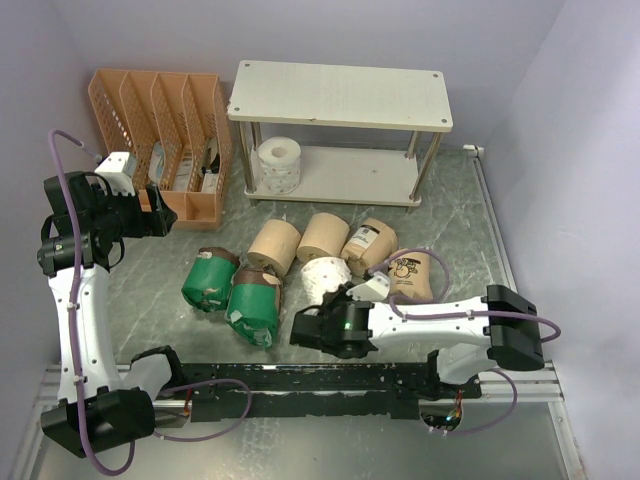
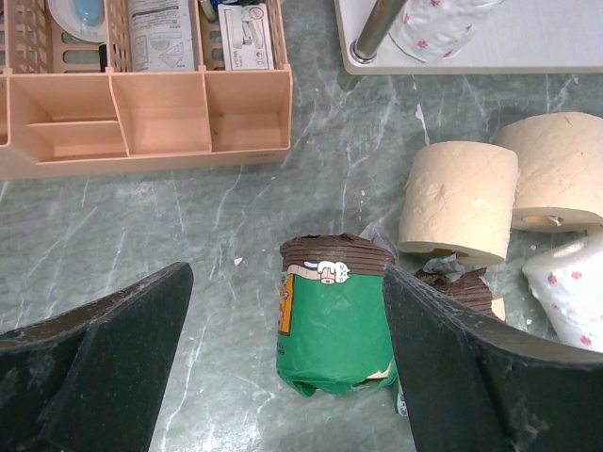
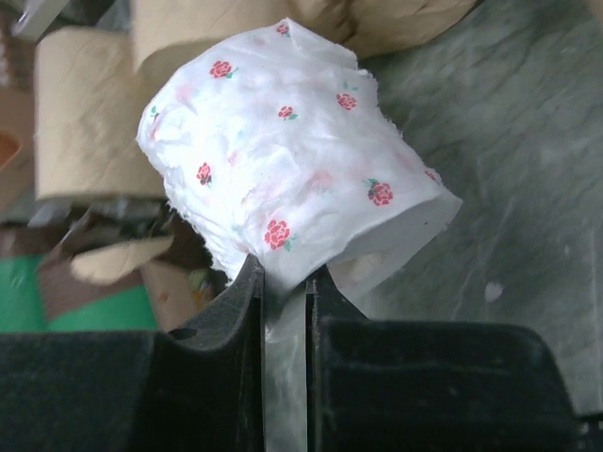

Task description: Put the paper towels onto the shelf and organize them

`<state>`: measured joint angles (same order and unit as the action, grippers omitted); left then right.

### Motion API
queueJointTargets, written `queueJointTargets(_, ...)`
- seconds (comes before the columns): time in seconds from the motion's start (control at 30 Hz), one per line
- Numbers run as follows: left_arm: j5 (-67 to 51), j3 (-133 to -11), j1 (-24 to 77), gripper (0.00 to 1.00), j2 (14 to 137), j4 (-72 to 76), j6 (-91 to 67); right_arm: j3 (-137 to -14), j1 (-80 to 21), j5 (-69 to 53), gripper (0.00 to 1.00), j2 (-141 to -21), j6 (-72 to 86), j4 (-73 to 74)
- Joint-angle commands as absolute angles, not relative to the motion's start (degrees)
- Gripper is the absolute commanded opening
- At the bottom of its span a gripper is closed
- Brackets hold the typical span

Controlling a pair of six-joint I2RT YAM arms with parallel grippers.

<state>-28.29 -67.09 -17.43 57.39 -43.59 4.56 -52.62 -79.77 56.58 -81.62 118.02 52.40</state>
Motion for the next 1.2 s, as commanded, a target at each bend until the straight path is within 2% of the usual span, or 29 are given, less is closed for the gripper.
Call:
queueJointTargets(0.0,-29.04,-67.24,-18.04,0.94,57.47,-43.60,5.27,-61.07,-85.56,61.25,0.00,-82.23,122.30,64.73)
queueJointTargets(0.23,-29.05,-67.22,-18.03,0.94,57.25,-43.89,5.20,-75.67,-87.16,53.54,0.00,-91.05,126.05,78.49)
queueJointTargets(0.33,-28.69,-67.07,-18.04,0.93,56.92,-43.86,5.23,-77.16,-87.77,57.03,0.00,-91.52,114.41,70.22)
queueJointTargets(0.47,-28.34,-66.85,-18.04,0.94,56.63,-44.15,5.44,-75.37,-88.30,61.45,0.00,-88.18,106.46,60.43)
queueJointTargets(0.73,-28.23,-66.83,-18.10,0.93,56.11,-44.12,5.28,-66.46,-87.06,71.01,0.00,-73.27,94.48,43.24)
queueJointTargets(0.77,-28.23,-66.86,-18.04,0.94,56.00,-44.14,5.27,-66.97,-87.00,72.50,0.00,-72.32,96.76,45.89)
queueJointTargets(0.87,-28.20,-66.76,-18.04,0.94,55.73,-44.04,5.23,-67.62,-87.00,76.44,0.00,-70.68,117.19,59.86)
queueJointTargets(0.97,-27.90,-66.65,-18.06,0.94,55.54,-43.90,5.19,-64.81,-86.92,79.25,0.00,-69.45,129.12,62.74)
queueJointTargets(1.03,-27.87,-66.57,-18.04,0.94,55.49,-43.86,5.16,-64.05,-86.67,81.59,0.00,-69.37,121.40,55.45)
queueJointTargets(1.1,-27.79,-66.75,-18.06,0.94,55.49,-43.94,5.10,-64.79,-85.28,83.17,0.00,-70.41,89.47,40.87)
queueJointTargets(1.17,-27.77,-66.97,-18.03,0.94,55.41,-44.14,5.10,-66.33,-83.25,84.12,0.00,-72.41,64.50,28.72)
